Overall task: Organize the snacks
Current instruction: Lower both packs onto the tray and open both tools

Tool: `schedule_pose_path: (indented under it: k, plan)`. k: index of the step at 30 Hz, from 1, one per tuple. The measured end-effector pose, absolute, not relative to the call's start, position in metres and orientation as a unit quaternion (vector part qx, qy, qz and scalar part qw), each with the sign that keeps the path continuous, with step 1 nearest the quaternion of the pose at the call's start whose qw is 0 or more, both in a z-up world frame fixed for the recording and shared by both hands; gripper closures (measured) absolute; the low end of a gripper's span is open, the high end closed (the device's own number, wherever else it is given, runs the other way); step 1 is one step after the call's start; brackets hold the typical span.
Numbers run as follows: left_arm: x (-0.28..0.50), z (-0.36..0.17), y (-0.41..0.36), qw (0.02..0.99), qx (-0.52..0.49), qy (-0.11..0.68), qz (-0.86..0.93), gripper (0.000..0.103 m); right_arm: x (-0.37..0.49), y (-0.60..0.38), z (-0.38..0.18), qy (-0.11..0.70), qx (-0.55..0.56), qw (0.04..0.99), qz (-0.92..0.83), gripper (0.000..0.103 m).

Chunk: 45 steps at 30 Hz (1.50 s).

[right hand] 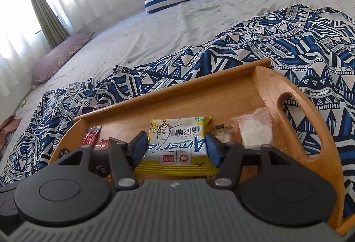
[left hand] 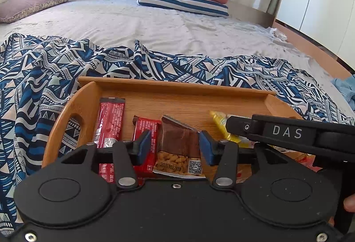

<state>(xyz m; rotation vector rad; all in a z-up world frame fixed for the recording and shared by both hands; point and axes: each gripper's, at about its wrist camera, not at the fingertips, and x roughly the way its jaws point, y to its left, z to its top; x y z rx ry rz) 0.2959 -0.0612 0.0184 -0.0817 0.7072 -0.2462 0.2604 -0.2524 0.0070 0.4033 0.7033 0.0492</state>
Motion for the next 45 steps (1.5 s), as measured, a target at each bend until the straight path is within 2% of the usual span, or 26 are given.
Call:
schedule_pose_path:
  k: [7, 14, 17, 24, 27, 32, 45]
  plan:
    - [0.292, 0.023, -0.060, 0.931, -0.035, 0.342, -0.119, 0.047, 0.258, -0.252, 0.012, 0.338, 0.193, 0.921, 0.027, 0.032]
    - [0.283, 0.033, -0.055, 0.935, -0.036, 0.331, -0.118, 0.024, 0.250, -0.251, 0.022, 0.328, 0.183, 0.926, 0.028, 0.030]
    - [0.278, 0.037, -0.052, 0.935, -0.037, 0.330, -0.122, 0.017, 0.244, -0.252, 0.028, 0.321, 0.178, 0.930, 0.028, 0.027]
    - [0.259, 0.045, -0.044, 0.940, -0.018, 0.324, -0.106, 0.008, 0.224, -0.255, 0.042, 0.304, 0.153, 0.940, 0.022, 0.016]
    - [0.247, 0.050, -0.040, 0.945, -0.006, 0.313, -0.096, 0.006, 0.213, -0.254, 0.048, 0.297, 0.137, 0.945, 0.021, 0.012]
    - [0.228, 0.059, -0.033, 0.947, 0.002, 0.307, -0.098, 0.003, 0.192, -0.248, 0.056, 0.287, 0.097, 0.953, 0.024, 0.012]
    - [0.174, 0.073, -0.016, 0.948, 0.005, 0.303, -0.099, 0.003, 0.138, -0.235, 0.074, 0.254, 0.048, 0.965, 0.037, 0.005]
